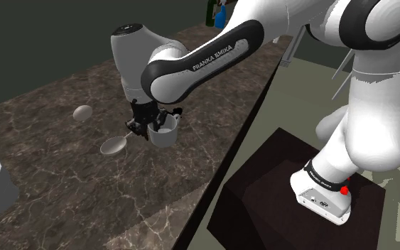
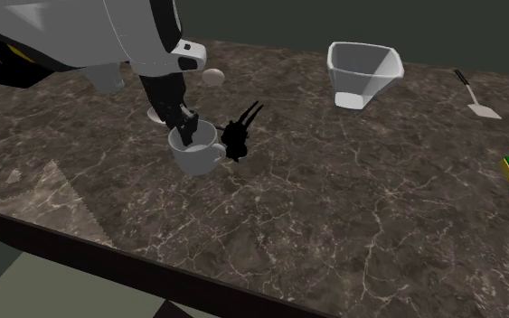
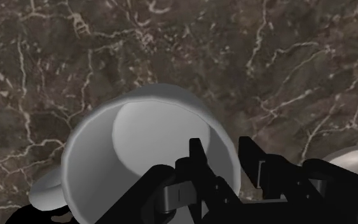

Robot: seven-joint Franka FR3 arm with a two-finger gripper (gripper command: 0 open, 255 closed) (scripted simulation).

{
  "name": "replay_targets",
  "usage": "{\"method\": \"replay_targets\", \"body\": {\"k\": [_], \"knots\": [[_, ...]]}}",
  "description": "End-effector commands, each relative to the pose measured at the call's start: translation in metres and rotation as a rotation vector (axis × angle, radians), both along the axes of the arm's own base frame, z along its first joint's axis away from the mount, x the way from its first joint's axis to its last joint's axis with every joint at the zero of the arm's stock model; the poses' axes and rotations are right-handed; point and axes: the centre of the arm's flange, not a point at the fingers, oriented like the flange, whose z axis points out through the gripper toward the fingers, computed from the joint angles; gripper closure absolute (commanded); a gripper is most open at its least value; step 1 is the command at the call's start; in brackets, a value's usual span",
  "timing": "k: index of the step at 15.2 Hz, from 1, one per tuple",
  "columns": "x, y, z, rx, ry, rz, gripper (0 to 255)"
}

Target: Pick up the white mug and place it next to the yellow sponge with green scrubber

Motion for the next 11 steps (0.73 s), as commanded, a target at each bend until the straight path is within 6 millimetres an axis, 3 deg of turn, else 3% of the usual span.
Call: {"method": "replay_targets", "body": {"k": [1,8,11], "knots": [[0.0,0.0,0.0,0.0,0.0,0.0,255],[0.0,0.0,0.0,0.0,0.0,0.0,255],[0.0,0.0,0.016,0.0,0.0,0.0,255]]}}
